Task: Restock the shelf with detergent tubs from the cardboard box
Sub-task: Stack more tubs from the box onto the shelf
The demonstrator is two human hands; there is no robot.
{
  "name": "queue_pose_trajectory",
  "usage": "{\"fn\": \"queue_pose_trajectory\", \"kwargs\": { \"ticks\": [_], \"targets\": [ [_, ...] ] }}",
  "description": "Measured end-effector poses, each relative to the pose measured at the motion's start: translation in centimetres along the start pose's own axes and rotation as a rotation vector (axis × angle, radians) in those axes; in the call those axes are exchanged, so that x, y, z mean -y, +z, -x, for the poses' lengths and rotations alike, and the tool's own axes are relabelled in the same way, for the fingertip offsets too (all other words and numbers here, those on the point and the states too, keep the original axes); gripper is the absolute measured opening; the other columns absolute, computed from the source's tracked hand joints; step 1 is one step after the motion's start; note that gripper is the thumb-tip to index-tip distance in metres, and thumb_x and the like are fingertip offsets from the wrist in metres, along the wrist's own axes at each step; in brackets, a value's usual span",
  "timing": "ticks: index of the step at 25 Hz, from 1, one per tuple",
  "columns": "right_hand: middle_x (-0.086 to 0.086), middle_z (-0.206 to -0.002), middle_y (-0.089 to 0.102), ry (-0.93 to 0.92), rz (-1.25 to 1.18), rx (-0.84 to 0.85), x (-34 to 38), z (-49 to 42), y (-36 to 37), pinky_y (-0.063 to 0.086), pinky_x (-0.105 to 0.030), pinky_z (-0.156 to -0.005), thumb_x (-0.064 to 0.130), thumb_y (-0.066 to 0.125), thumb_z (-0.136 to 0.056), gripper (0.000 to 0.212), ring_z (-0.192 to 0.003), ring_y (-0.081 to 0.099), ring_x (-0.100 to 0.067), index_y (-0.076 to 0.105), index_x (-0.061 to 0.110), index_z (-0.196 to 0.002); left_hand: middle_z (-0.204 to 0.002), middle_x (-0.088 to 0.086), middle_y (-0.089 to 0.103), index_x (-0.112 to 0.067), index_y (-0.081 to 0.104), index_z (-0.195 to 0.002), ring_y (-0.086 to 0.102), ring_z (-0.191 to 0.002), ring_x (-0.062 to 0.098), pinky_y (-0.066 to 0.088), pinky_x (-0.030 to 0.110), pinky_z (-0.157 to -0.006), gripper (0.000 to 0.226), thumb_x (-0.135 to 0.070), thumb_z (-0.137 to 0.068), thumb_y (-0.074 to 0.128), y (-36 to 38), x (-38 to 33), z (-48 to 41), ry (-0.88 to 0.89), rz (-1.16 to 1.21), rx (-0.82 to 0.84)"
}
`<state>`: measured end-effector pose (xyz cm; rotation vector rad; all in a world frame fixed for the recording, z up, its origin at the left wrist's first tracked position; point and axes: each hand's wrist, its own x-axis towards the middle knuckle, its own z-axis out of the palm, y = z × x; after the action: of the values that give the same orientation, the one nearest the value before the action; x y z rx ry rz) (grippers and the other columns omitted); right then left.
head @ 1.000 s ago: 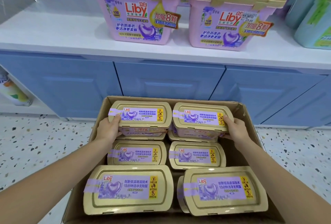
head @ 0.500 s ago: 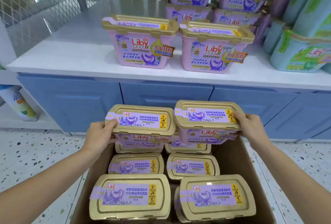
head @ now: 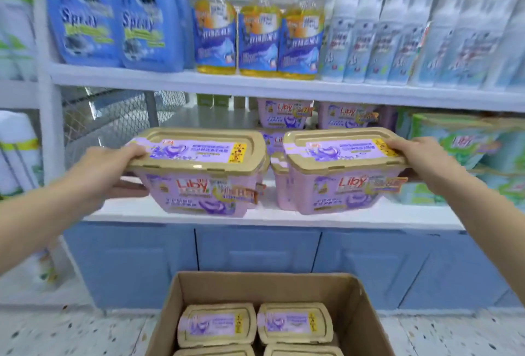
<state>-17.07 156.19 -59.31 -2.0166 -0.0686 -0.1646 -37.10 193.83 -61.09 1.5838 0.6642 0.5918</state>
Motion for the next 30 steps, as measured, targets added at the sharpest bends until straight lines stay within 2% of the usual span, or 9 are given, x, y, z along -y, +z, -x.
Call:
{"fn": "queue_pose_trajectory", "kwargs": {
  "ticks": [3, 6, 8, 13, 17, 22, 24, 27, 30],
  "targets": [
    [-0.012, -0.068, 0.054, -0.03, -0.047, -0.033, 2.9, -2.8, -0.2, 0.053, -0.032, -0.049, 0.029, 0.06, -0.084, 0.025, -0.044, 0.058, -0.023, 0.05, 0.01, -0.071, -0.041, 0.004, 0.063, -0.007, 0.056, -0.071, 0.06, -0.032, 0.016, 0.053, 0.03, -0.036, 0.02, -0.018, -0.087, 0.053, 1.3, -4.2, -1.7, 0.048, 0.039, 0.008],
    [-0.017, -0.088, 0.059, 0.022, -0.077, -0.029, 3.8, -5.1, 0.9, 0.057, -0.039, -0.053, 0.031, 0.059, -0.083, 0.023, -0.067, 0.06, -0.032, 0.051, 0.009, -0.082, -0.062, 0.015, 0.061, -0.007, 0.056, -0.072, 0.058, -0.03, 0.015, 0.053, 0.032, -0.037, 0.019, -0.02, -0.086, 0.054, 3.5, -6.0, -3.7, 0.067, 0.033, 0.015],
    [-0.019, -0.091, 0.059, 0.055, -0.11, -0.02, 3.4, -6.2, 1.9, 0.055, -0.032, -0.042, 0.029, 0.058, -0.084, 0.023, -0.067, 0.059, -0.031, 0.052, 0.008, -0.089, -0.059, 0.014, 0.06, -0.007, 0.054, -0.072, 0.059, -0.032, 0.018, 0.051, 0.032, -0.036, 0.018, -0.019, -0.086, 0.054, 5.0, -6.1, -5.2, 0.059, 0.024, 0.009],
    [-0.026, -0.112, 0.063, 0.055, -0.041, -0.039, 1.6, -10.5, 3.1, 0.052, -0.056, -0.085, 0.041, 0.055, -0.073, 0.035, -0.098, 0.063, -0.04, 0.055, 0.008, -0.087, -0.067, 0.016, 0.057, -0.002, 0.054, -0.08, 0.058, -0.058, 0.028, 0.051, 0.031, -0.034, 0.017, -0.018, -0.086, 0.053, 7.7, -4.7, -8.9, 0.008, -0.049, 0.002],
    [-0.025, -0.11, 0.062, 0.073, -0.022, -0.034, 1.4, -10.6, 4.6, 0.054, -0.056, -0.079, 0.039, 0.054, -0.081, 0.034, -0.096, 0.063, -0.042, 0.054, 0.006, -0.085, -0.068, 0.017, 0.059, -0.002, 0.054, -0.081, 0.058, -0.059, 0.029, 0.051, 0.035, -0.044, 0.019, -0.02, -0.086, 0.055, 8.6, -3.8, -11.2, -0.039, -0.078, 0.003],
    [-0.025, -0.106, 0.065, 0.137, 0.018, 0.074, 2.1, -9.7, 5.1, 0.057, -0.049, -0.072, 0.033, 0.05, -0.09, 0.031, -0.08, 0.066, -0.038, 0.054, 0.004, -0.08, -0.07, 0.018, 0.062, -0.003, 0.056, -0.08, 0.062, -0.059, 0.029, 0.055, 0.032, -0.041, 0.019, -0.022, -0.085, 0.055, 8.0, -3.8, -12.0, -0.048, -0.142, 0.031],
    [-0.026, -0.107, 0.065, 0.149, 0.04, 0.124, 2.2, -9.5, 4.8, 0.055, -0.043, -0.066, 0.031, 0.048, -0.092, 0.031, -0.072, 0.064, -0.035, 0.056, 0.002, -0.091, -0.072, 0.018, 0.064, -0.003, 0.057, -0.084, 0.064, -0.056, 0.029, 0.054, 0.031, -0.038, 0.021, -0.024, -0.084, 0.056, 7.5, -3.7, -11.9, -0.048, -0.15, 0.059],
    [-0.018, -0.099, 0.068, 0.141, 0.029, 0.218, 2.3, -8.7, 4.3, 0.055, -0.039, -0.071, 0.057, 0.047, -0.085, 0.051, -0.079, 0.065, -0.032, 0.06, 0.01, -0.102, -0.076, 0.016, 0.066, -0.005, 0.06, -0.092, 0.065, -0.061, 0.03, 0.056, 0.031, -0.045, 0.028, -0.032, -0.084, 0.055, 7.1, -3.1, -11.4, -0.038, -0.165, 0.072],
    [-0.008, -0.097, 0.07, 0.138, -0.124, 0.324, 1.1, -8.4, 3.8, 0.052, -0.036, -0.073, 0.092, 0.046, -0.041, 0.095, -0.091, 0.066, -0.027, 0.063, 0.02, -0.102, -0.081, 0.015, 0.067, -0.008, 0.06, -0.097, 0.065, -0.068, 0.031, 0.053, 0.033, -0.056, 0.042, -0.047, -0.086, 0.047, 7.1, -2.2, -11.3, 0.012, -0.13, 0.056]
  ]
}}
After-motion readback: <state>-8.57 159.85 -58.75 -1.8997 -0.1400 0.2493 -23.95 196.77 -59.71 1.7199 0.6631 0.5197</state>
